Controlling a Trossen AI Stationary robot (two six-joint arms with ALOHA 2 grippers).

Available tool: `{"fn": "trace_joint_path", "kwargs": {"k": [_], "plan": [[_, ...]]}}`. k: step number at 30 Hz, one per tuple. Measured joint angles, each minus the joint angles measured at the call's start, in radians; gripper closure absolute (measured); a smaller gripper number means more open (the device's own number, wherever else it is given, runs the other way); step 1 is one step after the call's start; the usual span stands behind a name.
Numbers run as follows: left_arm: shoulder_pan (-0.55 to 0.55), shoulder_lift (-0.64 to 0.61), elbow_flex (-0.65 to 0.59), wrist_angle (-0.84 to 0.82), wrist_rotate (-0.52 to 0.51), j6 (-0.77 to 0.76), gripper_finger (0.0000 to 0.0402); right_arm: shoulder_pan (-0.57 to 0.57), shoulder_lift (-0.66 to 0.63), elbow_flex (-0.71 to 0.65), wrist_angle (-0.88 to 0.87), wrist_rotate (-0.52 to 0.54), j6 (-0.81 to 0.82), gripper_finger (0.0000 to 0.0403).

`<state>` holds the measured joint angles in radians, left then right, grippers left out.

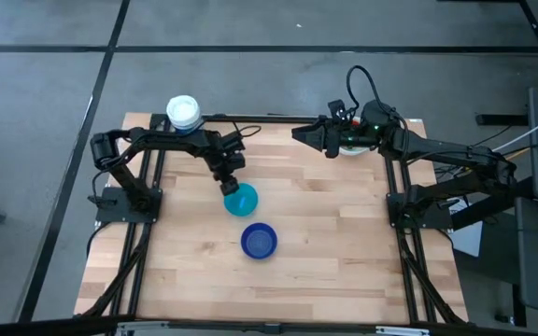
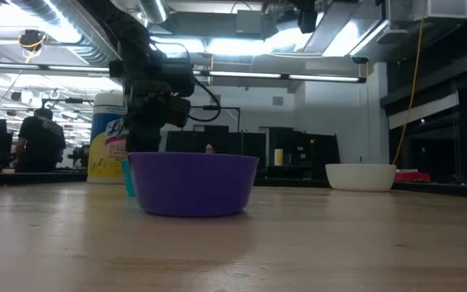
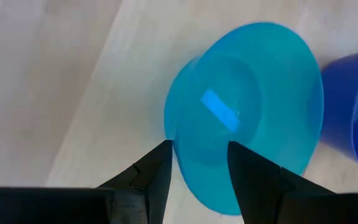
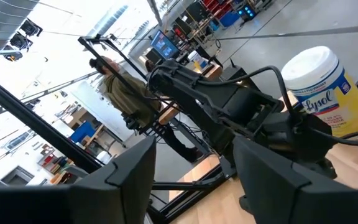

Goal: Nest bowls inside each other
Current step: Stack the light blue bowl on the red bowl

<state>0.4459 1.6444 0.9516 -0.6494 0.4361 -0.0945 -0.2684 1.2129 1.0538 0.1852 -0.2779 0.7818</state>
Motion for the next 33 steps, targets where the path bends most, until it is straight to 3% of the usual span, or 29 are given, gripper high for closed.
{"fn": "trace_joint_path", "kwargs": {"k": [7, 15, 21, 24, 29, 31, 33], "plan": [[-0.001, 0.019, 0.001, 0.021, -0.049, -0.002, 0.0274, 0.000, 0.000, 0.000, 0.001, 0.000, -0.003, 0.0195], [-0.015, 0.117, 0.001, 0.051, 0.007, 0.022, 0.0386, 0.000, 0.000, 0.000, 0.003, 0.000, -0.004, 0.0213], [-0.017, 0.099, 0.066, 0.029, 0.071, 0.020, 0.0397, 0.000, 0.000, 0.000, 0.015, 0.000, -0.012, 0.0248], [-0.023, 0.052, 0.179, -0.079, -0.084, 0.056, 0.0398, 0.000, 0.000, 0.000, 0.035, -0.003, -0.019, 0.0270], [-0.020, 0.041, 0.432, -0.311, -0.540, 0.091, 0.0398, -0.010, 0.000, 0.000, -0.012, 0.014, -0.006, 0.0278], [-0.019, 0.039, 0.532, -0.356, -0.652, 0.106, 0.0399, -0.010, 0.000, 0.000, -0.052, 0.046, -0.023, 0.0272], [-0.019, 0.039, 0.632, -0.362, -0.695, 0.116, 0.0399, -0.010, 0.000, 0.000, -0.082, 0.077, -0.042, 0.0262]]}}
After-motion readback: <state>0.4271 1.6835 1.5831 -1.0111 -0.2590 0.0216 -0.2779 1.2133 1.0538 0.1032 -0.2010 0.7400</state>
